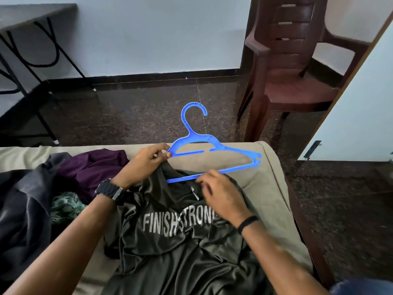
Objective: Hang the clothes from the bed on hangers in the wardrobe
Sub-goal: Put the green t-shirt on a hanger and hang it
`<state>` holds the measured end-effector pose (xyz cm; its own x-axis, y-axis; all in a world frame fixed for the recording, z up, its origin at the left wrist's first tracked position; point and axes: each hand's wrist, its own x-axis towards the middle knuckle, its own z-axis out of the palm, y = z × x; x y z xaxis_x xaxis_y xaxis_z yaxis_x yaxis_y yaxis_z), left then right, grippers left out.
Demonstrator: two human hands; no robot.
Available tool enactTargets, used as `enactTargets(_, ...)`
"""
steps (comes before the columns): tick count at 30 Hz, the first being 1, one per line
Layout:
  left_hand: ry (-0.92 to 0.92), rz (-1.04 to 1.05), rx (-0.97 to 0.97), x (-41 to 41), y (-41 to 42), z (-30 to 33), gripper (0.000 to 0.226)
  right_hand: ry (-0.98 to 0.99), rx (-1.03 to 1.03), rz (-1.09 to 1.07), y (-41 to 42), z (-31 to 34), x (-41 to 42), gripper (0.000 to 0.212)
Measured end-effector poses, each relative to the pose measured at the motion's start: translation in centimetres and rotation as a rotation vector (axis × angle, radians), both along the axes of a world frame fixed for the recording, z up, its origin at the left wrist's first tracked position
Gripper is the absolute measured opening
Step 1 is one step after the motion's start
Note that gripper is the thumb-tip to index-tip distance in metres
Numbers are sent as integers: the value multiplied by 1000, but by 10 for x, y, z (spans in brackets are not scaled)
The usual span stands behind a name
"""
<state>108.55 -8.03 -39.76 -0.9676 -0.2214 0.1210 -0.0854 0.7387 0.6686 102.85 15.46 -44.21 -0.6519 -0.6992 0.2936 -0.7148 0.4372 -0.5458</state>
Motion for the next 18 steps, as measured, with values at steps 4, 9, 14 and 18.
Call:
enactTargets(4, 9, -12, -25, 1, 7, 3, 19, -74, 292, 89, -23, -12, 19, 38)
enactTargets(9, 40, 16, -38, 4, 6, 7, 15, -63, 410, -119, -19, -18, 6, 30)
enactTargets(14, 49, 76, -70, 7, 0, 3, 27, -11, 303, -438, 7, -21, -26, 39)
enactTargets(18, 65, 93, -34, 10, -6, 5, 23, -129, 165, -403, 33, -13, -53, 27)
